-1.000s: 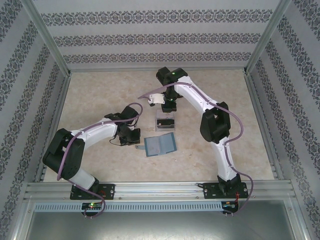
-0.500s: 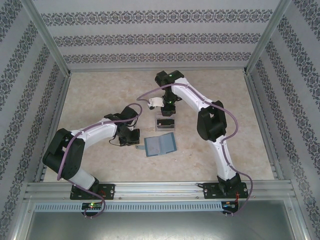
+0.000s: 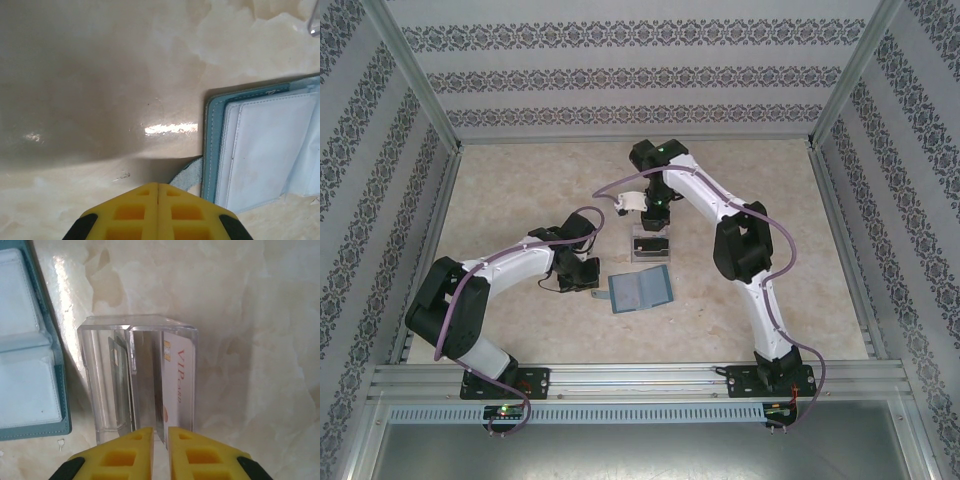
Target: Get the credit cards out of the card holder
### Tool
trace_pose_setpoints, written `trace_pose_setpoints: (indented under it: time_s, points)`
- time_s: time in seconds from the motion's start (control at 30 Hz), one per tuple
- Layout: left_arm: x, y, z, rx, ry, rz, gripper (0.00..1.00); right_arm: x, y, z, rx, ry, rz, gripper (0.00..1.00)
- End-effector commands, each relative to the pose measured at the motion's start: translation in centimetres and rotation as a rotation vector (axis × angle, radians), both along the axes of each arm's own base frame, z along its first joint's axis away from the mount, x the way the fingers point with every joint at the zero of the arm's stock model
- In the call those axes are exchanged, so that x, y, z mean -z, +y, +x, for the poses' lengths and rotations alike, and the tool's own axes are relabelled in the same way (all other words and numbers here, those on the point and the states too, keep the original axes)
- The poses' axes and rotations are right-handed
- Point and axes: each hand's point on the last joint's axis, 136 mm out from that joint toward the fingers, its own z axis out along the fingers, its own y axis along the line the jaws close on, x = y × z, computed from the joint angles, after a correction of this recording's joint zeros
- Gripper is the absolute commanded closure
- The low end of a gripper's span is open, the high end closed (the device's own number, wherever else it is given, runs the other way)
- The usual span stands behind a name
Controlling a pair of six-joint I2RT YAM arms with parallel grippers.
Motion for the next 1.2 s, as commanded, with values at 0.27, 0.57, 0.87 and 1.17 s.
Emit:
trace_pose_setpoints:
  time_s: [0.27,0.57,0.87,1.17]
  points:
    - [-0.8,-0.6,1.2,-0.007,-0.030,-0.042,1.00,-4.6,-0.7,4.1,0.459,-0.288,0.103,0.79]
    - [-0.7,-1.0,1.6,0.003,-0.029,-0.057,1.00,-8.1,-1.4,3.3,0.777,-0.405,0.293,0.79]
    - [-1.2,-1.6,2.0,0.010,-0.032,-0.081,1.00,-8.5,-0.8,-1.9,1.112,-0.128,0.429,0.81]
    - [-1.5,-2.3,1.4,0.042,-0.004,-0.112,1.00,-5.8,1.8,-8.0,1.290,0.185,0.428,0.84]
